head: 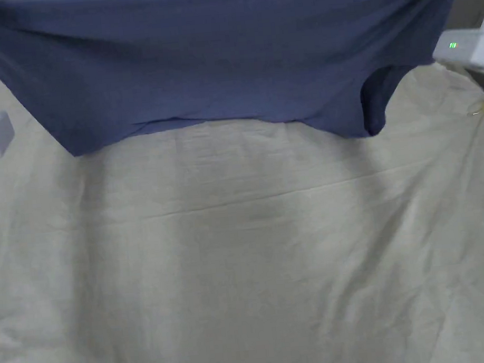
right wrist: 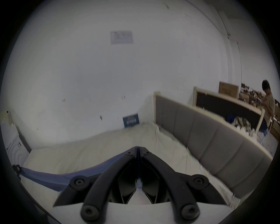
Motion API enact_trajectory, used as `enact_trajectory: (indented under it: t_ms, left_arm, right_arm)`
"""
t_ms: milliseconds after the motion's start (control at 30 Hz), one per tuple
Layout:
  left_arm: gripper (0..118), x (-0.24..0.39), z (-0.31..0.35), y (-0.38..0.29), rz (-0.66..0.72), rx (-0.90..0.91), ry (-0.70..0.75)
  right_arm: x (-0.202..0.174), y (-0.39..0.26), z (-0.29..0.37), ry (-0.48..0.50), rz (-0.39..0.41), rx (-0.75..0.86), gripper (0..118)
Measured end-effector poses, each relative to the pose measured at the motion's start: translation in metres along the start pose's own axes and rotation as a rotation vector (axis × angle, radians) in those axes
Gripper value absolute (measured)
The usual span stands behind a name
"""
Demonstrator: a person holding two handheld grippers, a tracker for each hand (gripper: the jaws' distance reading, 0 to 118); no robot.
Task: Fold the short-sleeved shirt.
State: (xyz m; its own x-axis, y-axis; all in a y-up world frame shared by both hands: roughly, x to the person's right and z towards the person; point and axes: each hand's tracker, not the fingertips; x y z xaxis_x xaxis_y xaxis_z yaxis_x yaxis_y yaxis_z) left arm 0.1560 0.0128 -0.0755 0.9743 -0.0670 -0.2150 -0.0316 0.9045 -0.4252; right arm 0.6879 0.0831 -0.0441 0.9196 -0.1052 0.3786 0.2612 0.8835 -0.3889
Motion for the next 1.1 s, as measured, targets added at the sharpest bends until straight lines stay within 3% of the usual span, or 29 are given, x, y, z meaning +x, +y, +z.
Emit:
enact_trajectory:
  t_ms: [167, 267, 500, 700, 867, 1100]
  left_arm:
    - [0, -0.017, 0.036, -0.080, 0.016, -0.100, -0.029]
    - [0, -0.032, 0.060, -0.127, 0.096, -0.152, -0.057]
    - [0, -0.060, 0.125, -0.237, 0.031, -0.256, -0.115]
    - [0, -0.084, 0.180, -0.304, -0.009, -0.301, -0.129]
    - [0, -0.103, 0.220, -0.336, -0.009, -0.318, -0.137]
    - [0, -0.118, 0.260, -0.358, 0.040, -0.325, -0.151]
  right_arm:
    - [0.028, -0.094, 0.021, -0.024, 0.059, -0.132, 1]
    - [0.048, -0.144, 0.035, -0.009, 0.060, -0.205, 1]
    - [0.091, -0.248, 0.089, -0.014, 0.110, -0.315, 1]
    - [0.130, -0.297, 0.134, 0.015, 0.054, -0.334, 1]
    - [0.147, -0.325, 0.171, 0.088, 0.149, -0.336, 1]
    - [0.172, -0.360, 0.212, 0.105, 0.247, -0.368, 1]
